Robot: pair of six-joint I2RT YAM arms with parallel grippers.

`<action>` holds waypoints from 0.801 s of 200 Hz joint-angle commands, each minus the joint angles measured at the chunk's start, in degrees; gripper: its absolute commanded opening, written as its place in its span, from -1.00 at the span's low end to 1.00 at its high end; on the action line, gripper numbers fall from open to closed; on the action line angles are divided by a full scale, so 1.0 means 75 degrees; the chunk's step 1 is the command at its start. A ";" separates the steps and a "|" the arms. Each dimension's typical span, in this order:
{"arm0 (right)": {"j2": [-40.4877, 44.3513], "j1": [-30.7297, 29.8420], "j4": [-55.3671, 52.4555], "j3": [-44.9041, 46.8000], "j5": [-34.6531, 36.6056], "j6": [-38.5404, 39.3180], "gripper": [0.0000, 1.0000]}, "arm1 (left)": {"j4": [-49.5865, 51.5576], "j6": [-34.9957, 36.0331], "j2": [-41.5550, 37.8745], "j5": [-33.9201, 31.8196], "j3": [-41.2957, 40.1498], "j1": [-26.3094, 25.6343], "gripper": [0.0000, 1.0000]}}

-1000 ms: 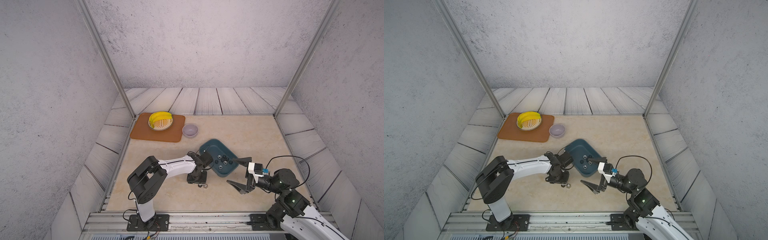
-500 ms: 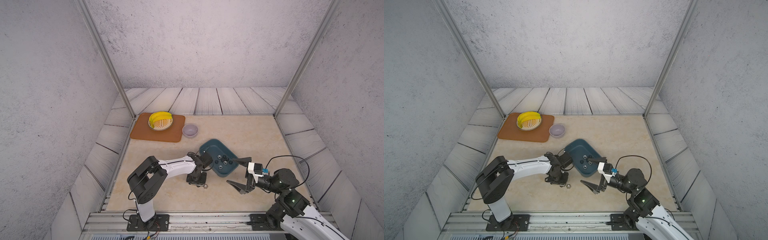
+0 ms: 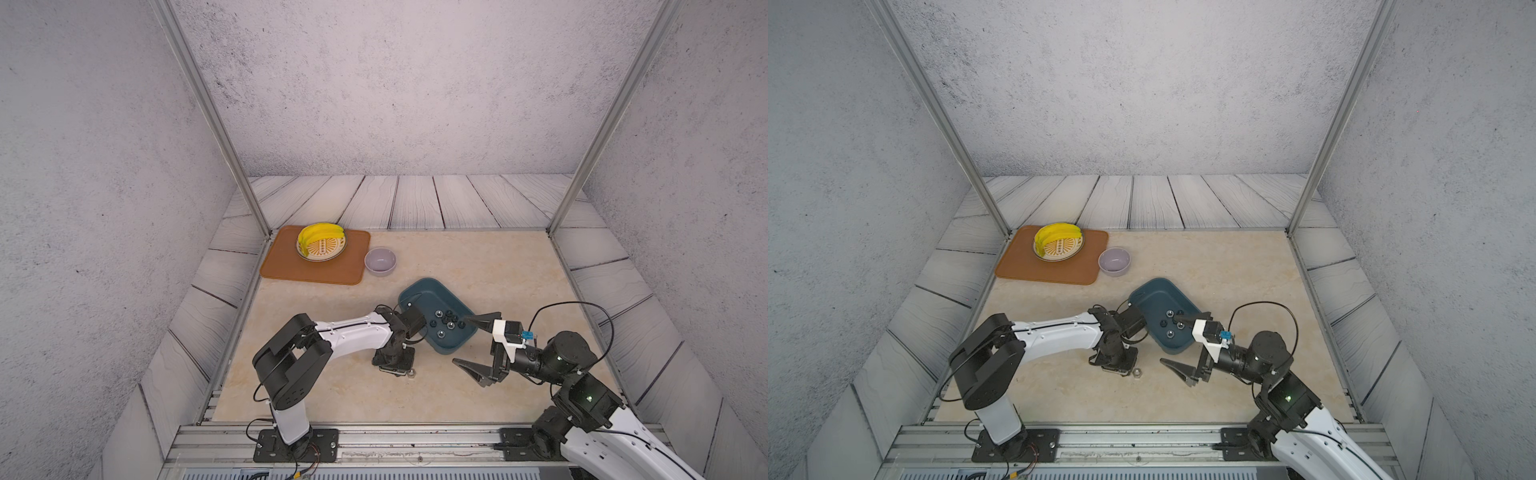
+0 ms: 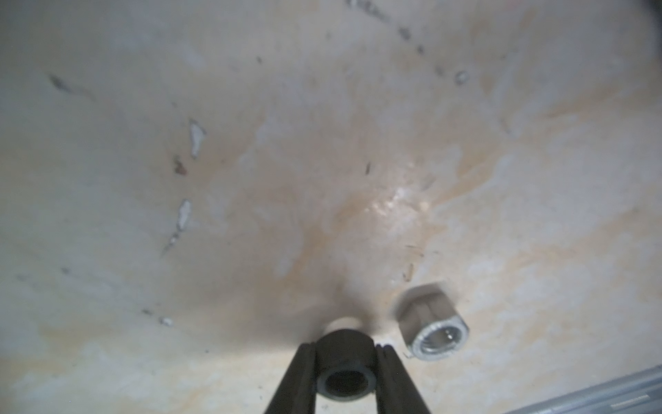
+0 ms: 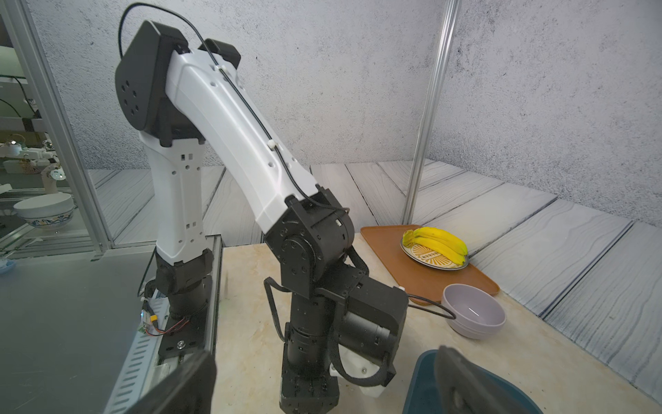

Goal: Put the nuts on the desktop into the storage box
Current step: Pick up the nut from the center of the board.

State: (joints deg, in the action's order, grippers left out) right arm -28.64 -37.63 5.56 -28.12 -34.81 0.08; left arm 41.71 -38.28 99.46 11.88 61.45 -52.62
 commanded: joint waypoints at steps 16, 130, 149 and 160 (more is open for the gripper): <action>-0.0185 0.0018 -0.0302 -0.0294 -0.0246 -0.0270 0.98 | -0.0042 0.0129 -0.1062 0.0551 -0.0039 0.0094 -0.57; -0.0705 -0.0265 0.2155 0.0489 -0.0904 -0.0561 0.99 | -0.1882 -0.0547 -0.4175 0.2532 -0.0431 0.0616 -0.62; -0.0914 -0.0393 0.2515 0.0556 -0.0877 -0.0537 0.99 | -0.3092 -0.0963 -0.4703 0.2898 -0.1012 0.0682 -0.64; -0.1042 -0.0484 0.2665 0.0550 -0.0847 -0.0516 0.98 | -0.3430 -0.1047 -0.4865 0.3087 -0.1164 0.0732 -0.64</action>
State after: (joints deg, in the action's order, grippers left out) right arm -35.05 -40.07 19.49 -24.29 -40.42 -4.25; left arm 27.42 -42.30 65.52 28.60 55.86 -47.92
